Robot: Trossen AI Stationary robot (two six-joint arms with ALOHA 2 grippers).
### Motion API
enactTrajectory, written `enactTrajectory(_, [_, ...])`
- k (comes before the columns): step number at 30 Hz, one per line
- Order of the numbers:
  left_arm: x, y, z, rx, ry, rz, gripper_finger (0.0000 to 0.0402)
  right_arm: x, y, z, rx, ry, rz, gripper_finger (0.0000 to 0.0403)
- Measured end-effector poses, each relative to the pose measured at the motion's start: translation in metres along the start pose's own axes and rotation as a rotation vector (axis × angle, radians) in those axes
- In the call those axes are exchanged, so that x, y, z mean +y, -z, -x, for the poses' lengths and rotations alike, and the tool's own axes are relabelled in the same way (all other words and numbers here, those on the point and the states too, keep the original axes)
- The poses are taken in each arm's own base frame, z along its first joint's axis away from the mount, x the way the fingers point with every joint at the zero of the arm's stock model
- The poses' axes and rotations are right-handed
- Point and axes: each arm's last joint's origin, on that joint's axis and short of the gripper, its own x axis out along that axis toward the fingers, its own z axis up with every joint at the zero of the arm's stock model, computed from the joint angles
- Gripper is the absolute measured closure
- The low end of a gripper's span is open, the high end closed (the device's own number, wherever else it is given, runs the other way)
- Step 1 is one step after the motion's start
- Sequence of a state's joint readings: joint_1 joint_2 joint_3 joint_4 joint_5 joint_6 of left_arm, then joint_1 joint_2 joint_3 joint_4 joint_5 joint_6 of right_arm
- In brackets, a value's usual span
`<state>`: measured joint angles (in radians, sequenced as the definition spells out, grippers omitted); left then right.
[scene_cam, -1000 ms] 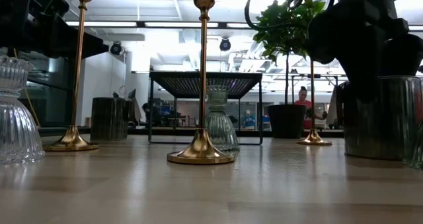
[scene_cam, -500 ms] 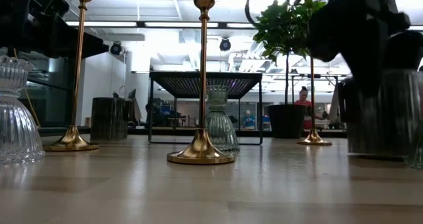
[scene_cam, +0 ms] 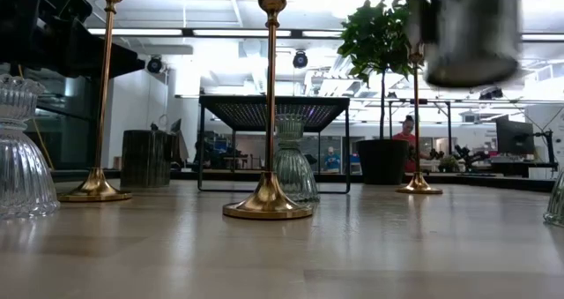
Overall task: Pick & Place candle stick holders
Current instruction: Put the bottom right silver scented candle on the shelf
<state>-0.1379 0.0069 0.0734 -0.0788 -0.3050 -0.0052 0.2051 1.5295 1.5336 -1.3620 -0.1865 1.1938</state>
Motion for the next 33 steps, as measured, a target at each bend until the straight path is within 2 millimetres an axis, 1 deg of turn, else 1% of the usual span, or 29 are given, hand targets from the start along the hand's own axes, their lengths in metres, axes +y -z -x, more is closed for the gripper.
enactTrajectory(3, [0.000, 0.000, 0.000, 0.000, 0.000, 0.000, 0.0256, 0.003, -0.007, 0.032, -0.059, -0.070, 0.017, 0.0062])
enactTrajectory(6, [0.000, 0.000, 0.000, 0.000, 0.000, 0.000, 0.0256, 0.005, -0.019, 0.057, -0.114, -0.122, 0.034, 0.0062])
enactTrajectory(14, [0.000, 0.000, 0.000, -0.001, 0.000, 0.000, 0.0256, 0.017, -0.060, 0.105, -0.305, -0.171, 0.130, 0.0062])
enactTrajectory(16, [0.000, 0.000, 0.000, 0.000, 0.000, 0.000, 0.0256, 0.022, -0.072, 0.114, -0.350, -0.183, 0.160, 0.0062])
enactTrajectory(19, [0.000, 0.000, 0.000, 0.000, 0.000, 0.000, 0.0256, 0.030, -0.092, 0.120, -0.402, -0.197, 0.199, 0.0062])
enactTrajectory(21, [0.000, 0.000, 0.000, 0.000, 0.000, 0.000, 0.0256, 0.034, -0.109, 0.115, -0.436, -0.214, 0.218, 0.0062])
enactTrajectory(23, [0.000, 0.000, 0.000, 0.000, 0.000, 0.000, 0.0256, 0.033, -0.123, 0.110, -0.447, -0.209, 0.215, 0.0062])
enactTrajectory(29, [0.000, 0.000, 0.000, 0.002, 0.003, -0.001, 0.0256, 0.017, -0.167, 0.095, -0.494, -0.079, 0.112, 0.0062])
enactTrajectory(33, [0.000, 0.000, 0.000, 0.002, 0.004, -0.001, 0.0256, 0.002, -0.186, 0.086, -0.479, 0.005, 0.017, 0.0062])
